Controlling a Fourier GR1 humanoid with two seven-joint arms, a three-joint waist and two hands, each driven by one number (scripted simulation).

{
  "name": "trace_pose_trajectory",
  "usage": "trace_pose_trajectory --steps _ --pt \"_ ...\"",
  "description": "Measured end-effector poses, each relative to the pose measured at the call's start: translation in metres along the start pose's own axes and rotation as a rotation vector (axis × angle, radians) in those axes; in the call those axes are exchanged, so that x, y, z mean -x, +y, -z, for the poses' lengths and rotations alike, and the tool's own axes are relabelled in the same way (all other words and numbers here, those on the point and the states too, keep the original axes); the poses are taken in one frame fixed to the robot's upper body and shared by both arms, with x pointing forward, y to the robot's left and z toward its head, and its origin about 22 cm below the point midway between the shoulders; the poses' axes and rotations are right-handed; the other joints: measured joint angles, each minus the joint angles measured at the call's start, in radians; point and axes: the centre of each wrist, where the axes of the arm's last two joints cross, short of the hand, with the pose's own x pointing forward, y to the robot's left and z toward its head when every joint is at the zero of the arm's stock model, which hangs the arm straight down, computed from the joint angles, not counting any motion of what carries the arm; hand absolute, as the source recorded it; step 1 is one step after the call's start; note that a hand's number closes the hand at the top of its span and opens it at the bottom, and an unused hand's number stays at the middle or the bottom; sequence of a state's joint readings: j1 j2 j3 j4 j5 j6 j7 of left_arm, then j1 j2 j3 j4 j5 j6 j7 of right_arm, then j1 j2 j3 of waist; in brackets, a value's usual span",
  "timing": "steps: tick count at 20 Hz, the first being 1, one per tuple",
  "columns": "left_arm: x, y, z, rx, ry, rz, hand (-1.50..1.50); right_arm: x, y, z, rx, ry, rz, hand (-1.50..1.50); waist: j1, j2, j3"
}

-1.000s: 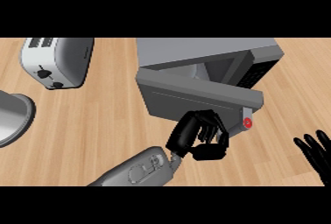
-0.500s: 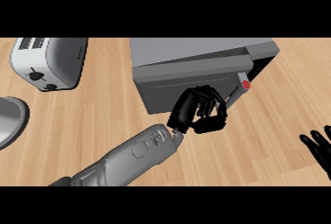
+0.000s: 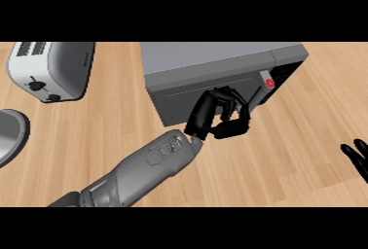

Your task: Pick up the milk, place it into the microwave and close the microwave

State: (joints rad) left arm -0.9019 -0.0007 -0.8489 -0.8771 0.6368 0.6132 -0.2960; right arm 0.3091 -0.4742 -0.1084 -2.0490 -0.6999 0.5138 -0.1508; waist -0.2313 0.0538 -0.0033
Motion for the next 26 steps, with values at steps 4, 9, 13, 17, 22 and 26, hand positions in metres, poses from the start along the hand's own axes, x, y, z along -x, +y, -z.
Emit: trace_pose_trajectory --steps 4,9,13,17,22,26 --pt "0.001 0.001 0.000 -0.010 -0.003 -0.041 1.50 -0.005 -0.001 0.003 0.001 -0.012 -0.003 -1.50 -0.005 0.000 0.001" --pt "0.000 0.002 0.000 -0.029 -0.001 -0.101 1.50 -0.010 -0.003 0.007 -0.009 -0.028 0.002 -1.50 -0.011 0.003 0.001" --pt "0.000 0.001 0.000 -0.048 0.000 -0.126 1.50 -0.013 -0.003 0.009 -0.016 -0.032 0.010 -1.50 -0.014 0.003 0.002" --pt "0.000 0.000 0.000 -0.060 -0.025 -0.122 1.50 -0.015 -0.002 0.011 -0.042 -0.032 0.021 -1.50 -0.015 0.007 0.003" --pt "0.001 0.000 -0.001 -0.082 -0.049 -0.125 1.50 -0.018 0.001 0.015 -0.087 -0.041 0.036 -1.50 -0.020 0.011 0.003" --pt "0.002 -0.001 -0.002 -0.099 -0.069 -0.128 1.50 -0.021 0.001 0.017 -0.108 -0.045 0.046 -1.50 -0.025 0.014 0.003"
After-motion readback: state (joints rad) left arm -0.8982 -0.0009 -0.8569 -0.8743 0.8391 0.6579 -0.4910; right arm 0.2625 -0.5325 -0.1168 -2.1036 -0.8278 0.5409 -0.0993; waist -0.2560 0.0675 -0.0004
